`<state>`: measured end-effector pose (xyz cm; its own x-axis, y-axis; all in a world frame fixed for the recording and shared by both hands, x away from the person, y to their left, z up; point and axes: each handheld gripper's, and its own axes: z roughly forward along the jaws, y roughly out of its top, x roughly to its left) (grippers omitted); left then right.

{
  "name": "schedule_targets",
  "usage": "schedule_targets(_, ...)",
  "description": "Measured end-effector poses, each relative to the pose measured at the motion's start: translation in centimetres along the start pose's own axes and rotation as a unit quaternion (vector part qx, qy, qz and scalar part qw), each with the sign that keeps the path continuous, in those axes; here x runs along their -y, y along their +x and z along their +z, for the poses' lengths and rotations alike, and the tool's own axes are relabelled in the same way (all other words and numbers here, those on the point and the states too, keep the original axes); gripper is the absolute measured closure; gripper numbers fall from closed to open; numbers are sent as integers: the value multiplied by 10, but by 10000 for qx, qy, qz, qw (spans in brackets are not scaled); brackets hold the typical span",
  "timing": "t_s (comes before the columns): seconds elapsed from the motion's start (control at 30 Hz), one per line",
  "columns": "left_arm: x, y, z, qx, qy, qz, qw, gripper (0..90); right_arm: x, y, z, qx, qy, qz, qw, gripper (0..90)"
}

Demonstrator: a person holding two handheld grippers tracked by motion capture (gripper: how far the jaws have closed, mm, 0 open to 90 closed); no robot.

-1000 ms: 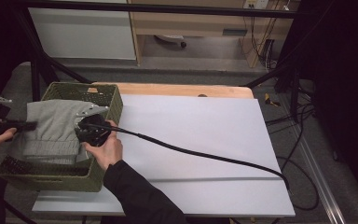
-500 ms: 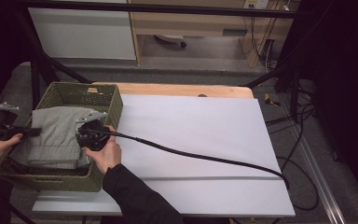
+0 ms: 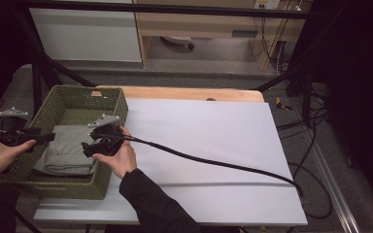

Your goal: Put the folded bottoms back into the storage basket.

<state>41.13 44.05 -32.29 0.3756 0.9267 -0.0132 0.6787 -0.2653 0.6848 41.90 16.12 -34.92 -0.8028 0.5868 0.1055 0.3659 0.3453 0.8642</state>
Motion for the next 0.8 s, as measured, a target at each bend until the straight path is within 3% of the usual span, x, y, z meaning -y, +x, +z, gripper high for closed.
schedule_targets(0.17,-1,-9,1,-69,-69,72,9999,223,0,-10,-18,-38,31,-92,9999,134)
schedule_targets(0.33,1,-16,2,25,-119,52,9999,136,6,-23,-37,-106,164,-151,9997,58)
schedule_targets(0.5,3,-23,3,72,-156,79,9998,71,17,-38,-51,95,294,-133,9994,59)
schedule_targets(0.8,3,-40,3,287,-251,200,9991,32,35,-57,-75,27,361,-23,9993,44)
